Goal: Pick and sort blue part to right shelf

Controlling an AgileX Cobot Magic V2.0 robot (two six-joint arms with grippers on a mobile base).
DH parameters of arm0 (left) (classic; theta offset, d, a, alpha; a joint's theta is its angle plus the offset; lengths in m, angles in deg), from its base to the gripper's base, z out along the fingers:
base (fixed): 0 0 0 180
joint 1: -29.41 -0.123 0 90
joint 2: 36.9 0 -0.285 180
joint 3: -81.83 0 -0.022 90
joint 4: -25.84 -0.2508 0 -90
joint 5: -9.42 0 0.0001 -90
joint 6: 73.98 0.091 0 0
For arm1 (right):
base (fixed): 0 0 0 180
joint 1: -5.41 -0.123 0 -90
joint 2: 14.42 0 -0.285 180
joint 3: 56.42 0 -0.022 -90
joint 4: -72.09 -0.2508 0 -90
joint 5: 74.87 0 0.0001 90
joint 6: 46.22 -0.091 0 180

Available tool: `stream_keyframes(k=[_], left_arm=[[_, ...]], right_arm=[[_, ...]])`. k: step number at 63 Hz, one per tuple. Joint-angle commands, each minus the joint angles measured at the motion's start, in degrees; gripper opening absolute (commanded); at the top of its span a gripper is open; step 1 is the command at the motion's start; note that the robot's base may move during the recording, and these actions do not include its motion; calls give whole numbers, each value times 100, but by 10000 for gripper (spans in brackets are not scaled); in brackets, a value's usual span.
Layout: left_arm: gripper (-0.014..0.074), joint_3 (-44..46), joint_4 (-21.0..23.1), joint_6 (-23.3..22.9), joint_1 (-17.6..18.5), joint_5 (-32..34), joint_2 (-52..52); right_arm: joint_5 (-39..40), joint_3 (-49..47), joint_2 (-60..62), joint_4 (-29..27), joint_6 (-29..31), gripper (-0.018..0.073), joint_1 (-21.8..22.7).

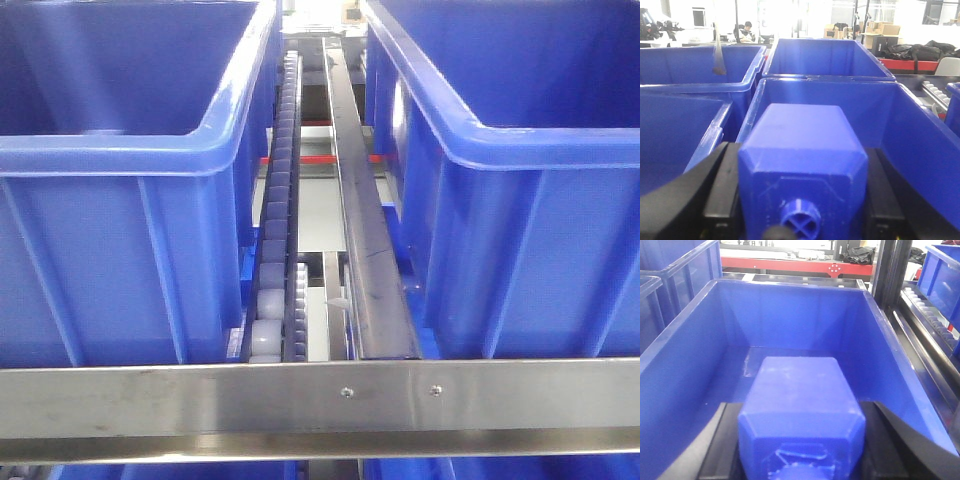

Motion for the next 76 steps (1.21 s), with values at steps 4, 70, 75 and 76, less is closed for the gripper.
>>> stream_keyframes(k=[4,70,75,76], left_arm=[[282,177,31,-2,-6,615,42],[437,1223,36,-12,1824,2616,4870],[526,1361,36,-12,1824,2605,5053],[536,1385,36,-12,1824,2595,5081]], right_arm=[[649,-177,-39,45,23,393,23],[1942,-1545,-3627,225,23,394,-453],[1910,-1545,-3632,225,18,426,-453],[1903,-1545,-3632,225,18,439,-453]])
